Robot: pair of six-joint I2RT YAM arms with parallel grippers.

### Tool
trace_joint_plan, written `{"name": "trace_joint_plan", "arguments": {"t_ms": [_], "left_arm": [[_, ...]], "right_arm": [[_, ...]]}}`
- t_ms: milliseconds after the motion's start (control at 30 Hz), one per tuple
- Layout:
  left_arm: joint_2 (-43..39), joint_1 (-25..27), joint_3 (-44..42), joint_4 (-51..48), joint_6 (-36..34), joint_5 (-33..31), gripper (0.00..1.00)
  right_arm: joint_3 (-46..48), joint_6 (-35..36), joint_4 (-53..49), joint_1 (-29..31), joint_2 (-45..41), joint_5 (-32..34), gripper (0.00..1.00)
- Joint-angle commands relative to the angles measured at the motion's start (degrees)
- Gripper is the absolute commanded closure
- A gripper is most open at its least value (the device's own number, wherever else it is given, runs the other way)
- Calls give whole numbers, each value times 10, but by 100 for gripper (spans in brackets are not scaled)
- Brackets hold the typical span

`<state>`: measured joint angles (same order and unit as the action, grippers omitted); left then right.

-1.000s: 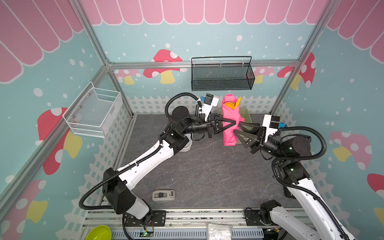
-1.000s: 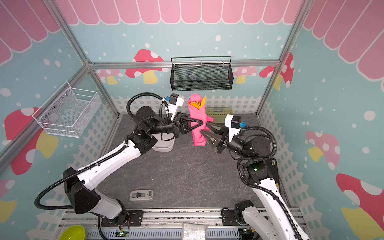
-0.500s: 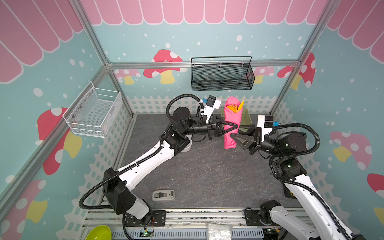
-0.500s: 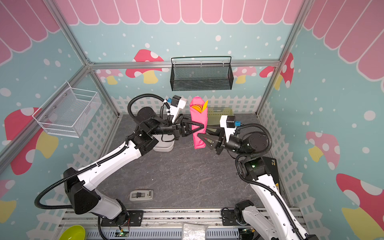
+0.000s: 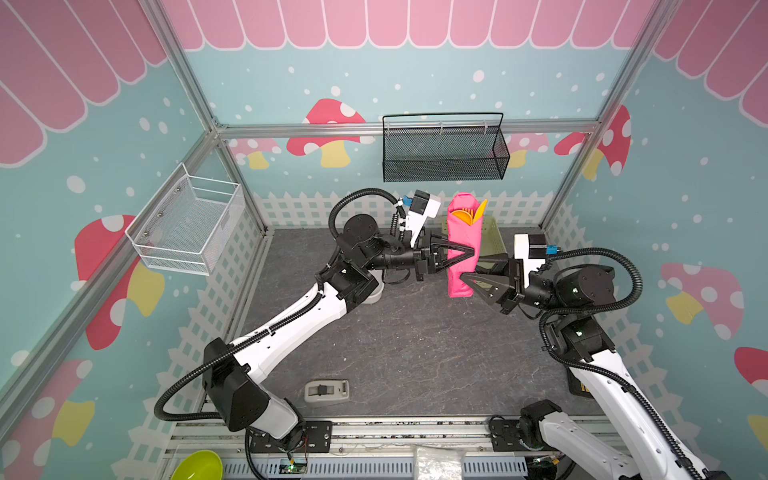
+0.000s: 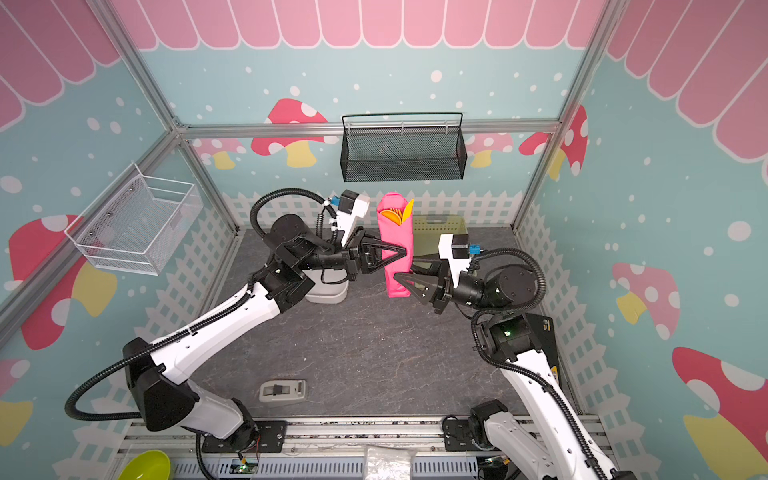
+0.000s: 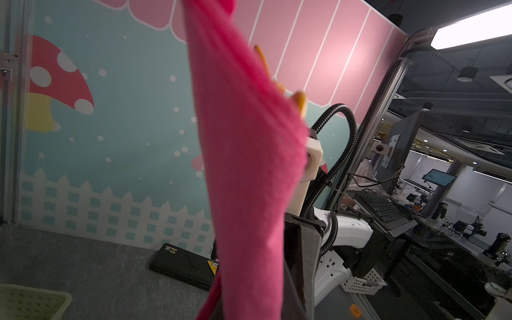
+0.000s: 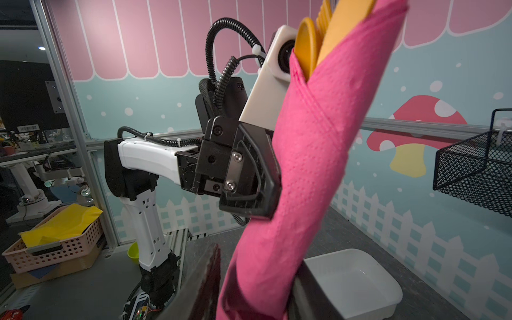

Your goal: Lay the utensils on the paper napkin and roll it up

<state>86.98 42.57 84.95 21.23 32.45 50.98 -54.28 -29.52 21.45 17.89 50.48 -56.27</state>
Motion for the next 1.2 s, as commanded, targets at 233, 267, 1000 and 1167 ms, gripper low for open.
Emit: {"name": "trace_joint_plan", "arguments": {"t_ms": [233, 267, 1000, 1167], "left_arm": [[-34, 3, -15, 14, -22, -46, 100], [-34, 3, -16, 18, -19, -47, 100], [-76, 1, -34, -65, -92, -145, 100], [-76, 1, -35, -75, -95, -163, 100]], "right_arm": [[8, -6, 6, -2, -15, -29, 58], [7, -6, 8, -2, -15, -29, 58], [-33, 115, -222, -2, -101, 289, 59], [-43, 123, -222, -2, -98, 273, 61]]}}
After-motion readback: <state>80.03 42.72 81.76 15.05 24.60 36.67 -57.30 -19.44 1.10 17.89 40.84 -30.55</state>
